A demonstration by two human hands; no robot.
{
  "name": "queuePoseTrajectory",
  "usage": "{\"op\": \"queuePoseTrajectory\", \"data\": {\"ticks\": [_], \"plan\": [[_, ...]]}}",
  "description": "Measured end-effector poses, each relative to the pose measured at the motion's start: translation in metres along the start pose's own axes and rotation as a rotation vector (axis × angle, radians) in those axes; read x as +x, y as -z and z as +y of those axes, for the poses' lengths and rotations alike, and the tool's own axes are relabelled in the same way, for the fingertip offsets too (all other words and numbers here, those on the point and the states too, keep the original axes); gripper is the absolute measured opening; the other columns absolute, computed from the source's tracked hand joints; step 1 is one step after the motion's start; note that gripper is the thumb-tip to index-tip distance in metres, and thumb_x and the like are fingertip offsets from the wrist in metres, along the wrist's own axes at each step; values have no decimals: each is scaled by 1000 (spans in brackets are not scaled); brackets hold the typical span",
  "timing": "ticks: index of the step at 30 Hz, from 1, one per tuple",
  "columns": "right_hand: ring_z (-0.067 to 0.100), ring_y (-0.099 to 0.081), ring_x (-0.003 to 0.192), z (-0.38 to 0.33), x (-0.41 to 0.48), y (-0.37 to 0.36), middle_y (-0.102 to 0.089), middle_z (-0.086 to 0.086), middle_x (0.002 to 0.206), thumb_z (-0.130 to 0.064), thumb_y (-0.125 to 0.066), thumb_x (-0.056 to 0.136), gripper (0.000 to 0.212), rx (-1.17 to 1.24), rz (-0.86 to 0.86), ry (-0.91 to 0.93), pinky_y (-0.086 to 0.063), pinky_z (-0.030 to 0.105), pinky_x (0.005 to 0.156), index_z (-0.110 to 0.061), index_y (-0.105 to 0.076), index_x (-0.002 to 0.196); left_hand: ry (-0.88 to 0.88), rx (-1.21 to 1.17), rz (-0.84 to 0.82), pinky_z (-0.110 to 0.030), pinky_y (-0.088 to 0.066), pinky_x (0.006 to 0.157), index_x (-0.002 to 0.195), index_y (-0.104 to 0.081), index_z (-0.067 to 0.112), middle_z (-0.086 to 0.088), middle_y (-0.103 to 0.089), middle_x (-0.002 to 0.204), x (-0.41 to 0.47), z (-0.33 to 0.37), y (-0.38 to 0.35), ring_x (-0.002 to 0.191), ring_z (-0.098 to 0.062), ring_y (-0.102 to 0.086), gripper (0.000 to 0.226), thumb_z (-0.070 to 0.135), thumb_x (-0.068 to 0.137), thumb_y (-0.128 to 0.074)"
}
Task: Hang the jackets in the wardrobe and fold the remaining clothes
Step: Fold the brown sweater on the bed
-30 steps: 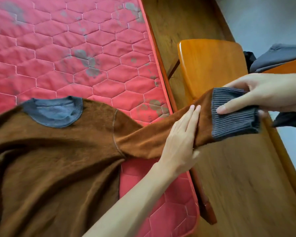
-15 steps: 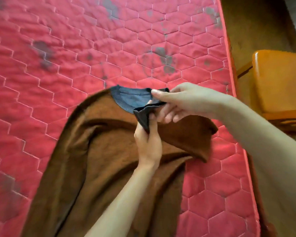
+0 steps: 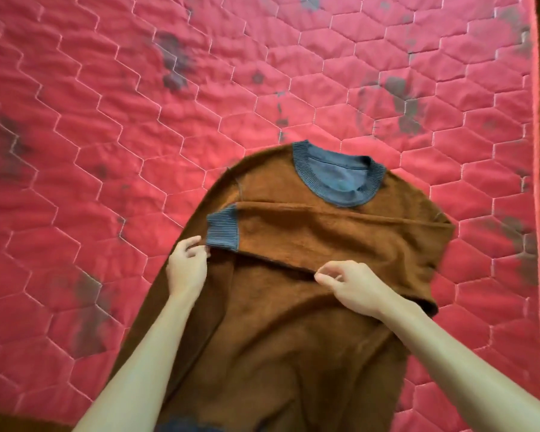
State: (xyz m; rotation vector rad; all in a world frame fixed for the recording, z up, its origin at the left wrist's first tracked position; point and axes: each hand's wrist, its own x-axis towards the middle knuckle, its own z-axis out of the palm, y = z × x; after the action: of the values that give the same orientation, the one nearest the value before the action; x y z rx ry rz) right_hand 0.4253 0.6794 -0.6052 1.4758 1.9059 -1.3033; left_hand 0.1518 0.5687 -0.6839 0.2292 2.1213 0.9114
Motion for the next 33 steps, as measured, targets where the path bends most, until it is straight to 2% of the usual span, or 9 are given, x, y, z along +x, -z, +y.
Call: {"op": "queuePoseTrajectory", "data": {"ticks": [3,6,11,13,17,24,26,29,33], "plan": [[11,-64,104,-20,6,-32,-70,-7,116,-39,-52,100,26,-26,-55,28,-51,29,94,-28,-68,117,-127,411,143,-41,-40,104,124,-60,14,-14,-62,120,-5,-41,39,115,-29,-56,42,3,84,-64],[11,-64,105,-51,11,-63,-70,-5,116,-36,-51,101,27,-53,-94,88,-51,28,94,-26,-68,118,-17,609,166,-48,-39,105,143,-44,14,-16,-45,134,-15,-78,78,126,-34,-44,72,32,83,-78],[11,-64,102,-104,12,-119,-68,-4,118,-35,-50,102,25,-122,-228,193,-51,23,88,-26,-66,120,94,795,52,-47,-44,95,122,-60,15,-14,-67,116,-23,-112,120,112,-36,-58,60,54,80,-74],[11,-65,102,-122,12,-138,-69,-3,117,-34,-50,102,25,-138,-273,224,-54,25,89,-25,-65,120,101,764,-16,-43,-45,91,119,-64,14,-13,-70,113,-23,-112,130,112,-36,-60,54,55,84,-70],[17,-66,103,-152,13,-168,-71,-2,115,-28,-51,100,23,-237,-304,326,-55,34,92,-23,-68,115,73,556,-50,-37,-42,69,80,-57,22,-4,-65,81,-8,-104,163,92,-36,-63,33,53,86,-68],[24,-65,105,-209,29,-207,-71,2,113,-16,-50,93,31,-379,-341,437,-53,33,86,-23,-63,120,-168,608,251,-40,-50,77,92,-64,24,-1,-70,87,41,-69,231,90,-30,-66,23,45,86,-72],[25,-66,104,-230,40,-210,-72,2,111,-16,-49,93,31,-379,-309,451,-52,35,87,-22,-65,119,-74,529,261,-42,-52,80,95,-64,25,1,-69,92,49,-83,247,95,-27,-65,26,45,83,-76],[28,-66,101,-264,57,-217,-73,3,108,-15,-50,93,27,-402,-267,482,-53,37,85,-22,-66,113,145,545,232,-45,-50,88,115,-58,25,-6,-60,112,38,-122,255,110,-30,-57,55,54,74,-80],[25,-65,105,-306,77,-239,-72,2,113,-14,-44,95,33,-460,-265,525,-51,35,90,-22,-67,117,403,581,406,-46,-48,84,115,-51,17,-17,-50,115,15,-162,246,109,-37,-50,78,63,61,-83]]}}
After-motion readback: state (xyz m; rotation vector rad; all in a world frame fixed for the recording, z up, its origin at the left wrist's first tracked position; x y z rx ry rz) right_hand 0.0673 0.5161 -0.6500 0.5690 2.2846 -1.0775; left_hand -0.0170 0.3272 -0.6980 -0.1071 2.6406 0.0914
